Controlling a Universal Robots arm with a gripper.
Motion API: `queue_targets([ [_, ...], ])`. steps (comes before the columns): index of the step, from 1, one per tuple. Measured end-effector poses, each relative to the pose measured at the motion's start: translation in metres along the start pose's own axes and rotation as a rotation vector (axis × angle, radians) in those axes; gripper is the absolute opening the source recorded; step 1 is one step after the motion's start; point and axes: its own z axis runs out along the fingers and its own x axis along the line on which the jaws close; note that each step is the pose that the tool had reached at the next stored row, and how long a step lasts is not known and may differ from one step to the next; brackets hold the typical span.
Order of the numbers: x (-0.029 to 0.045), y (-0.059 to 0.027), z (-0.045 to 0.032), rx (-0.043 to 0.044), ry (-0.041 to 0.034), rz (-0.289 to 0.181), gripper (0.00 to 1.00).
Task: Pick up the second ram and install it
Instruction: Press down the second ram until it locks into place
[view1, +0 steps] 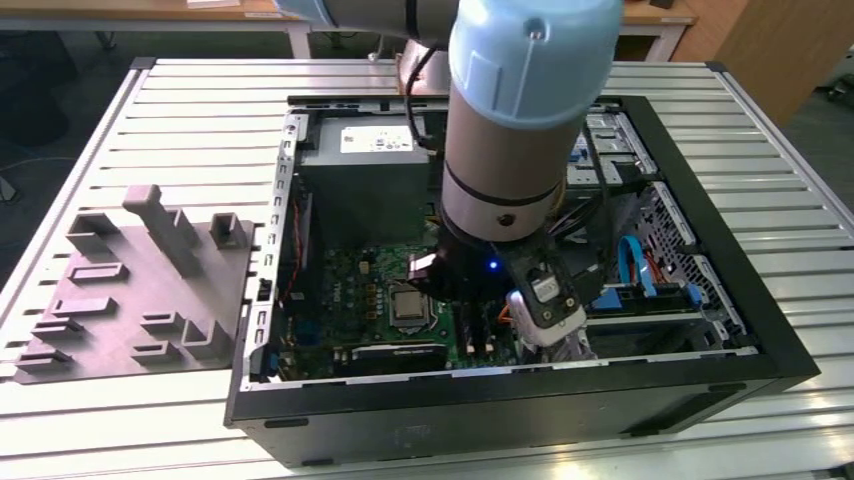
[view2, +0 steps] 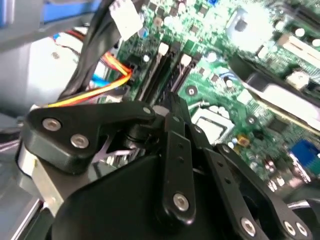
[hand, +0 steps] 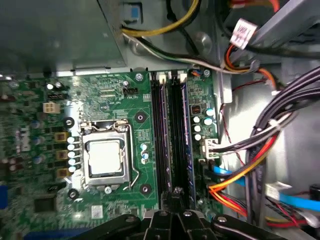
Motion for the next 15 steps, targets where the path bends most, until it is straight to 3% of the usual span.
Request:
queue_targets([
  [6,-0.0007,0.0014,-0.0254,0.0008,0.0000,0.000,0.10],
  [11,-0.0005,0.0038,-0.0261,0.0013,-0.0001,0.000,0.10],
  [15,0.0003,0.0131,-0.0249,0.0011,-0.0002,0.000,0.10],
])
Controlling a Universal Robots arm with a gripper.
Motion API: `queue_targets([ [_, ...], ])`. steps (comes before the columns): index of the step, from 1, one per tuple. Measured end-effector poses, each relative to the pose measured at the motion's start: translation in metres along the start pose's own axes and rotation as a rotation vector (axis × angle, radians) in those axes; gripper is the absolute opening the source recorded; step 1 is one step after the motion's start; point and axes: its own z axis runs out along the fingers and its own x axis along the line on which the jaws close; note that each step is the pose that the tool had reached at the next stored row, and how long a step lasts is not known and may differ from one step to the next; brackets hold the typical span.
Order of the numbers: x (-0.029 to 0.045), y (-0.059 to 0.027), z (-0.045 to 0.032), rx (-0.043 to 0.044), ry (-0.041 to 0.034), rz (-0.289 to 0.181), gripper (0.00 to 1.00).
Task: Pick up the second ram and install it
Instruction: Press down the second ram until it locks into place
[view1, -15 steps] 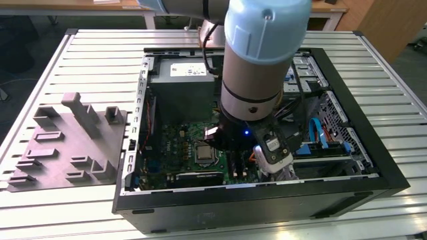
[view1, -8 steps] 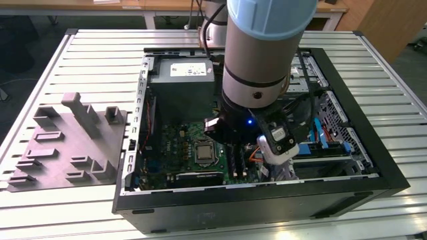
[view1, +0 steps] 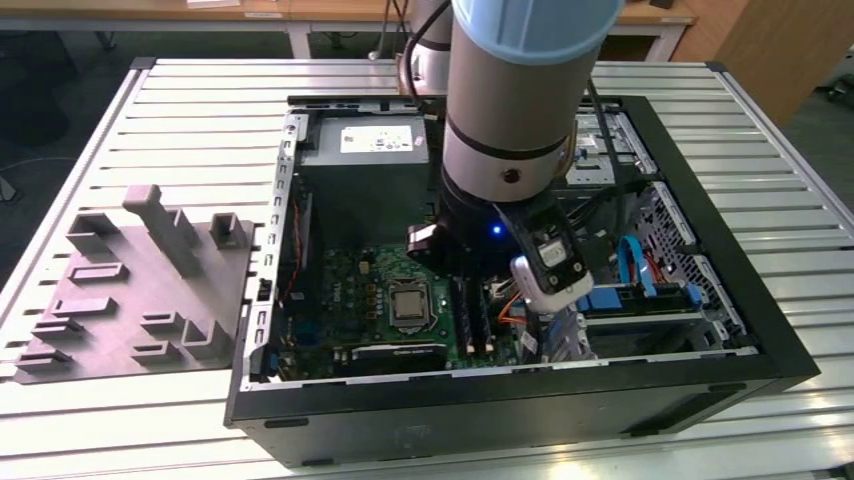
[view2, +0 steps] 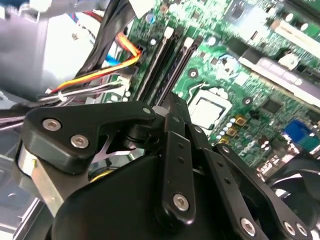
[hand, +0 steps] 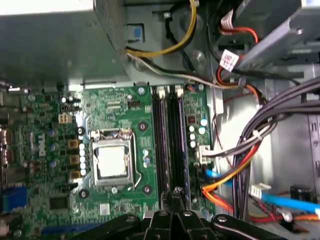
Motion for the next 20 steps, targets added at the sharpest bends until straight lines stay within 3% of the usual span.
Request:
queue_targets([
  [6,0.0014,0.0149,0.0012,0.0000,0.0000,0.000,0.10],
  [10,0.0014,0.0167,-0.0001,0.0004,0.0001,0.000,0.10],
  [13,0.0013,0.0175,-0.0067,0.0001,0.0000,0.000,0.10],
  [20,0.0013,0.0182,-0.0084,0.0001,0.0000,0.000,0.10],
])
